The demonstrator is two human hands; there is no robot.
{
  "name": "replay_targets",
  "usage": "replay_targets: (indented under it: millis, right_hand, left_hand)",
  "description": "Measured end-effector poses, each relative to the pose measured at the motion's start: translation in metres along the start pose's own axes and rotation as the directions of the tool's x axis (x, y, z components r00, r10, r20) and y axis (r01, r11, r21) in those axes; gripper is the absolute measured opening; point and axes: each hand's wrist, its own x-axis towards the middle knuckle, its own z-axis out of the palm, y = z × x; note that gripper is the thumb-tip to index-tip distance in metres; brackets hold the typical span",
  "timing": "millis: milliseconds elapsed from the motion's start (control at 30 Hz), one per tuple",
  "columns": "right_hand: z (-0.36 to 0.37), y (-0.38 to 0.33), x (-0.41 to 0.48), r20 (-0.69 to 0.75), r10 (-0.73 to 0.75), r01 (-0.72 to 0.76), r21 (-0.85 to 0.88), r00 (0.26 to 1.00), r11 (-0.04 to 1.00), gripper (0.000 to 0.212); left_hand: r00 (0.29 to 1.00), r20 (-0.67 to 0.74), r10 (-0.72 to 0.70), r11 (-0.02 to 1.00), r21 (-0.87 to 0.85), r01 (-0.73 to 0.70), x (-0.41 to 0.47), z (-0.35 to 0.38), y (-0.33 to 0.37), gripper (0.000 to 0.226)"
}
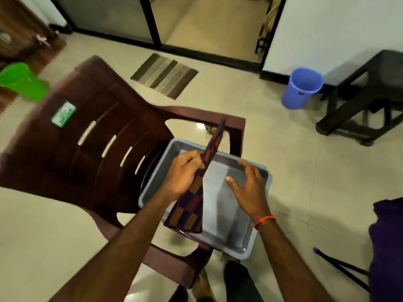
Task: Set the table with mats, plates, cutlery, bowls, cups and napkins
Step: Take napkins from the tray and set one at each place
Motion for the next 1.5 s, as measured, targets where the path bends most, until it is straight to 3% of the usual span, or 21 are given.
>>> replay_targets:
  millis: [100,167,267,367,433,500,567,700,767,1067,1167,1233,1333,1433,1500]
  right_hand:
    - [-0.024,-0.023,-0.024,-0.039,0.145,-0.133,0.213,0.989,0.968,0.061]
    - [-0.034,-0.037,-0.037,-0.025,0.267,-0.239,0.373,0.963,0.897,0.067]
    - [-0.051,-0.053,-0.063,0.165,0.417,-0.435,0.541,0.894,0.719,0.068]
    - [-0.071,-0.063,-0.096,0.438,0.326,-0.544,0.72,0.838,0.431,0.066]
    - [-0.085,-0.069,-0.122,0.488,0.276,-0.554,0.787,0.828,0.27,0.067]
    - [-0.101,-0.072,-0.143,0.434,0.242,-0.486,0.843,0.868,0.23,0.058]
    - [-0.121,-0.071,-0.162,0.333,0.227,-0.385,0.887,0.915,0.255,0.044]
    - [-0.163,-0.073,-0.193,0.149,0.212,-0.231,0.865,0.966,0.445,0.036]
    - [-0.181,-0.075,-0.206,0.113,0.249,-0.226,0.843,0.962,0.488,0.034]
    - [-0.247,-0.063,-0.271,-0.032,0.358,-0.198,0.784,0.933,0.588,0.021]
    - [-0.269,-0.059,-0.291,-0.143,0.295,-0.074,0.783,0.945,0.617,0.027]
    - [-0.288,-0.055,-0.304,-0.254,0.229,0.057,0.778,0.94,0.626,0.03]
    - [-0.321,-0.051,-0.328,-0.44,0.184,0.237,0.737,0.879,0.633,0.023]
    - [-0.349,-0.044,-0.359,-0.516,0.102,0.326,0.67,0.851,0.667,0.014]
    - [-0.363,-0.034,-0.377,-0.517,0.083,0.318,0.636,0.852,0.703,0.045]
  left_hand:
    - [0.999,0.03,-0.031,0.981,-0.189,0.036,-0.034,0.001,0.053,0.029]
    - [0.997,0.072,-0.005,0.956,-0.292,0.026,-0.051,0.002,0.082,0.015]
    - [0.991,0.132,0.024,0.92,-0.391,0.03,-0.08,0.006,0.116,0.032]
    - [0.979,0.191,0.066,0.889,-0.457,0.03,-0.103,0.014,0.142,0.03]
    - [0.975,0.214,0.062,0.878,-0.477,0.049,-0.116,0.019,0.154,0.032]
    - [0.977,0.201,0.069,0.865,-0.5,0.042,-0.124,0.02,0.157,0.028]
    - [0.979,0.194,0.061,0.858,-0.511,0.048,-0.132,0.021,0.159,0.032]
    - [0.971,0.223,0.09,0.846,-0.531,0.043,-0.147,0.026,0.149,0.026]
    - [0.964,0.247,0.097,0.848,-0.527,0.049,-0.157,0.036,0.142,0.016]
    - [0.96,0.277,0.045,0.919,-0.387,0.069,-0.177,0.104,0.139,0.024]
    - [0.935,0.334,0.123,0.926,-0.377,0.013,-0.186,0.127,0.151,0.027]
    - [0.889,0.384,0.25,0.908,-0.412,-0.077,-0.194,0.142,0.164,0.028]
    - [0.819,0.41,0.402,0.864,-0.465,-0.192,-0.209,0.163,0.184,0.037]
    - [0.795,0.399,0.457,0.849,-0.462,-0.257,-0.223,0.191,0.192,0.035]
    - [0.811,0.403,0.425,0.871,-0.428,-0.243,-0.233,0.208,0.193,0.034]
